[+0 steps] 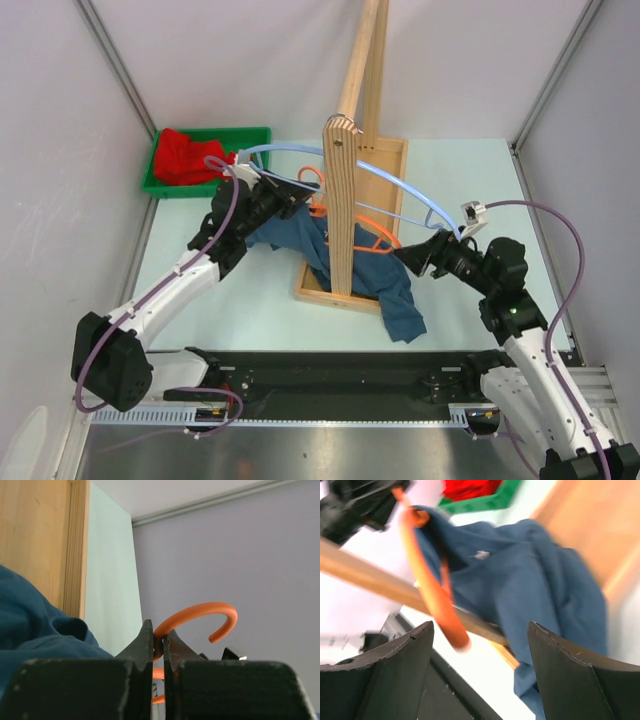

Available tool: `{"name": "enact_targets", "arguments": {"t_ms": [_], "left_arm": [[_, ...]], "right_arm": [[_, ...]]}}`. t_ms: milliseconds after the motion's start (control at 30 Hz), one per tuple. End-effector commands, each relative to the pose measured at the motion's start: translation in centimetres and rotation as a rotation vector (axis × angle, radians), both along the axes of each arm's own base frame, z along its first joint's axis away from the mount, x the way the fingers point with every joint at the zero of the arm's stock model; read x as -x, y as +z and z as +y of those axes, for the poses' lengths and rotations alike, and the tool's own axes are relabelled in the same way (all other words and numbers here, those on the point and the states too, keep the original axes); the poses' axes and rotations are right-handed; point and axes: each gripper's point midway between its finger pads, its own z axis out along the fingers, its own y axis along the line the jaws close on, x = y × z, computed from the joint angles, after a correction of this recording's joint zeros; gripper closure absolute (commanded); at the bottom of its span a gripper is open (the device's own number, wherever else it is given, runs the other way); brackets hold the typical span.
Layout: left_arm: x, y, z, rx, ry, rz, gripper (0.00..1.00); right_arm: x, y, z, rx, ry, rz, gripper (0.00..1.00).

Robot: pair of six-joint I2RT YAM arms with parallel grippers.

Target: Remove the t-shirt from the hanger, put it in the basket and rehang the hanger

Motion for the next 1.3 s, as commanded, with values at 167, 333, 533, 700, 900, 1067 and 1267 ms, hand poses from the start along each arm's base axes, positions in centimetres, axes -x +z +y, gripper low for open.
{"name": "enact_targets", "arguments": {"t_ms": [167, 333, 533, 700, 900, 1067, 1267], "left_arm": [[1.2, 1.2, -2.7, -0.004, -0.074, -0.042, 1.00], [1.4, 1.5, -3.4, 0.019, -0.097, -0.034, 1.00], [1.8, 1.6, -4.9, 0.037, -0.134, -0.018, 1.00], [2.1, 2.4, -5.5, 0.053, -0.141, -0.019, 1.00], [2.3, 2.5, -5.6, 0.060, -0.143, -0.011, 1.00], [2.6, 2.0, -5.8, 0.055, -0.167, 0.003, 1.00], [3.1, -1.1, -4.8, 0.086, -0.158, 0.058, 0.66]], "right_arm": [[0.8, 4.0, 3.0, -0.036, 0.232, -0.196, 0.30], [0.8, 3.0, 3.5, -0.030, 0.245, -0.184, 0.47], [1.0, 2.0, 4.2, -0.023, 0.262, -0.174, 0.50], [0.9, 1.3, 4.4, -0.019, 0.253, -0.168, 0.61], [0.9, 0.5, 4.2, 0.005, 0.236, -0.157, 0.67], [0.9, 0.9, 3.2, 0.021, 0.170, -0.179, 1.00], [1.0, 0.8, 0.2, 0.080, 0.046, -0.191, 1.00]]}}
